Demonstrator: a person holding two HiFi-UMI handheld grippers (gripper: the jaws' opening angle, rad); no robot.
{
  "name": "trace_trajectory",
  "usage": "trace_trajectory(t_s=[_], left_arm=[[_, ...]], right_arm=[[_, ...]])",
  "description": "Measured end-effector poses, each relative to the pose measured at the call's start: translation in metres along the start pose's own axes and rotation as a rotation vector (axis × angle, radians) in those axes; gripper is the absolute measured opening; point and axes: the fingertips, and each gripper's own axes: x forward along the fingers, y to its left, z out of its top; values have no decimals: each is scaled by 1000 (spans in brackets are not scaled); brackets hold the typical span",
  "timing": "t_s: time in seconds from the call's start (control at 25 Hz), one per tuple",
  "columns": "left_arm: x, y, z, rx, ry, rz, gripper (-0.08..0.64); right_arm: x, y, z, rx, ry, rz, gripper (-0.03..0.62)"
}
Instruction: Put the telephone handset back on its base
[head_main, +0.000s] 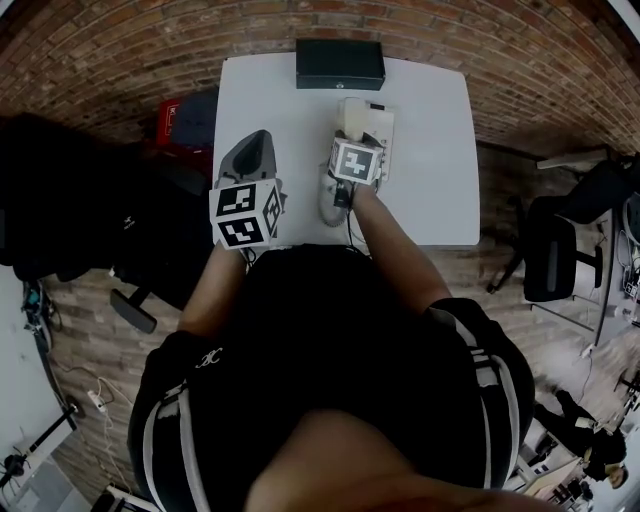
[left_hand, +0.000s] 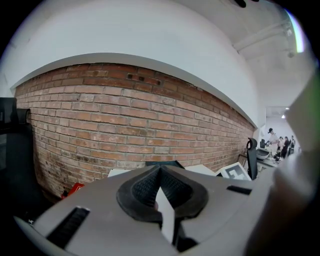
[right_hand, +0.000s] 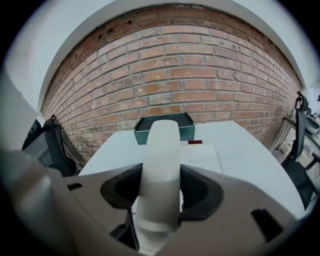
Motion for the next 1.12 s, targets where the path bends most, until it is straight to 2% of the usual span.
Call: trace_trajectory(t_s=[0.28, 0.44, 0.76, 1.12], left_arm=[[-3, 10, 1, -6, -4, 15, -5], [-4, 18, 0, -13, -1, 27, -5], [-4, 26, -2, -14, 6, 35, -5], [-2, 31, -2, -19, 7, 28, -5]], right_arm=[[25, 8, -18, 2, 89, -3, 201], [35, 3, -22, 1, 104, -31, 201], [50, 5, -29, 10, 142, -35, 201], [53, 7, -30, -8, 143, -74, 201]])
